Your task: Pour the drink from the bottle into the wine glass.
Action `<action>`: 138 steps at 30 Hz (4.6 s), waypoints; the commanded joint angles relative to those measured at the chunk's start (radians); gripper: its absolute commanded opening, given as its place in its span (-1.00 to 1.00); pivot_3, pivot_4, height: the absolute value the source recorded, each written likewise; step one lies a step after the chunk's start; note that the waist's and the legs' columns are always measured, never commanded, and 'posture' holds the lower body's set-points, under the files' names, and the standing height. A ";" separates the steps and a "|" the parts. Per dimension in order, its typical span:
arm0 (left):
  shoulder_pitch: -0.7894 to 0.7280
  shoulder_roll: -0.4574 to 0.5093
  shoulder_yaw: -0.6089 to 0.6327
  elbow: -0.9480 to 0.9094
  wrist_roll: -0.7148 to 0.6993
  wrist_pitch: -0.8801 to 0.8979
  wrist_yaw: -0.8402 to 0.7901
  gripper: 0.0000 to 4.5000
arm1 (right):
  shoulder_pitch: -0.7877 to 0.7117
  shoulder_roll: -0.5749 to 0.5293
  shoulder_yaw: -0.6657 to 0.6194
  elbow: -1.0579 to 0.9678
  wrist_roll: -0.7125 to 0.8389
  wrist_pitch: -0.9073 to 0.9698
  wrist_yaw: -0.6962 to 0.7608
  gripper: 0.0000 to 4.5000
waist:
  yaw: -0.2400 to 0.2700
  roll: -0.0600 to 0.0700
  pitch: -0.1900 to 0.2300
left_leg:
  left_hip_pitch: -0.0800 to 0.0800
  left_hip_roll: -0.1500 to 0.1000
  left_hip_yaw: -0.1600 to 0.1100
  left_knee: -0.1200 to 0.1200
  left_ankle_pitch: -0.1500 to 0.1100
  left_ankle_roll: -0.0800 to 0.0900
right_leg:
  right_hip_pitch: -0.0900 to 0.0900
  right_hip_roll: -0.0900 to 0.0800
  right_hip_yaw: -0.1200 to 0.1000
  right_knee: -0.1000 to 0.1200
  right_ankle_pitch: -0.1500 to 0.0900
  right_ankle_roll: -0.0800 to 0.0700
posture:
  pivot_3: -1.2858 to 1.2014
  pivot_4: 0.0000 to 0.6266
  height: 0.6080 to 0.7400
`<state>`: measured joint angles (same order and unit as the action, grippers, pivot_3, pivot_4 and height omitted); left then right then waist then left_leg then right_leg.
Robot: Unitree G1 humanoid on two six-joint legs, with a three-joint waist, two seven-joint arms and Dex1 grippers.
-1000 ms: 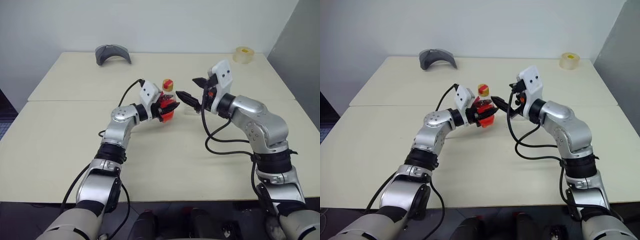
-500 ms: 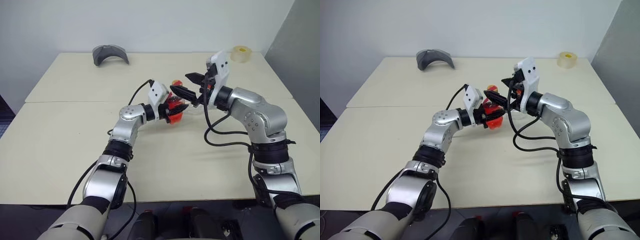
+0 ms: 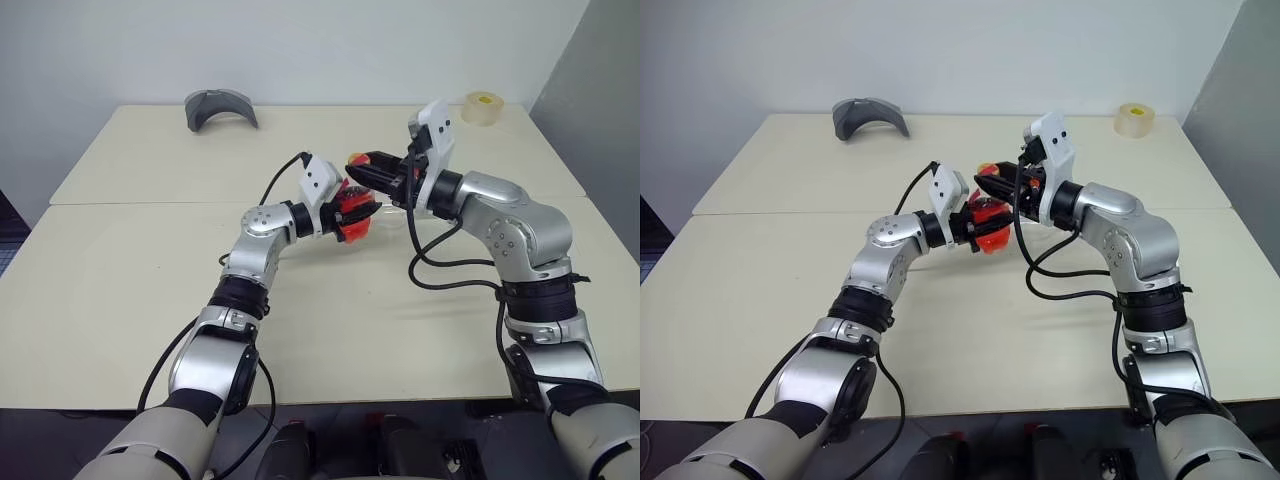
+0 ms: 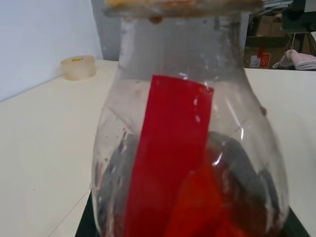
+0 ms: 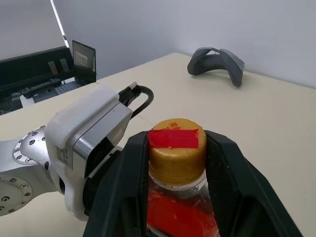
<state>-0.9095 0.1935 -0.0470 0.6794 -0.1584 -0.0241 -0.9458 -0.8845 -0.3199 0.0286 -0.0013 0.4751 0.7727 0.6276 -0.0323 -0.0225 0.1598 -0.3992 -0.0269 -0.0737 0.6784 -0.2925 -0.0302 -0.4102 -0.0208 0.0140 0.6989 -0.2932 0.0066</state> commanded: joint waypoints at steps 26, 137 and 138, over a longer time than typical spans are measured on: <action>0.291 0.242 0.006 -1.047 -0.411 0.655 0.008 -0.40 | -0.306 0.088 -0.016 0.119 0.261 0.164 0.440 -0.01 | 0.000 0.004 0.002 | 0.001 0.000 -0.001 0.000 -0.001 0.001 | 0.001 0.000 -0.001 -0.001 0.000 0.000 | 0.03 -0.52 1.00; 0.138 0.071 0.013 -0.502 -0.176 0.305 0.239 -0.43 | -0.116 0.072 -0.017 -0.133 -0.062 0.021 -0.153 1.00 | 0.000 0.005 0.003 | 0.000 0.000 0.000 -0.001 0.001 -0.003 | 0.000 0.000 0.000 -0.001 0.000 0.000 | 0.03 -0.52 1.00; 0.141 0.070 0.013 -0.503 -0.176 0.304 0.237 -0.43 | -0.119 0.075 -0.014 -0.128 -0.065 0.017 -0.154 1.00 | 0.000 0.005 0.003 | 0.000 0.000 0.000 0.000 0.001 -0.003 | 0.000 0.000 0.000 -0.001 0.000 0.000 | 0.03 -0.52 1.00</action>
<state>-0.7402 0.2685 -0.0406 0.2019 -0.3320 0.3162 -0.6971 -0.9745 -0.2504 0.0208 -0.1188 0.4138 0.8166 0.4782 -0.0322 -0.0175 0.1632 -0.3995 -0.0268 -0.0741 0.6779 -0.2910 -0.0330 -0.4105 -0.0211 0.0140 0.6981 -0.2929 0.0063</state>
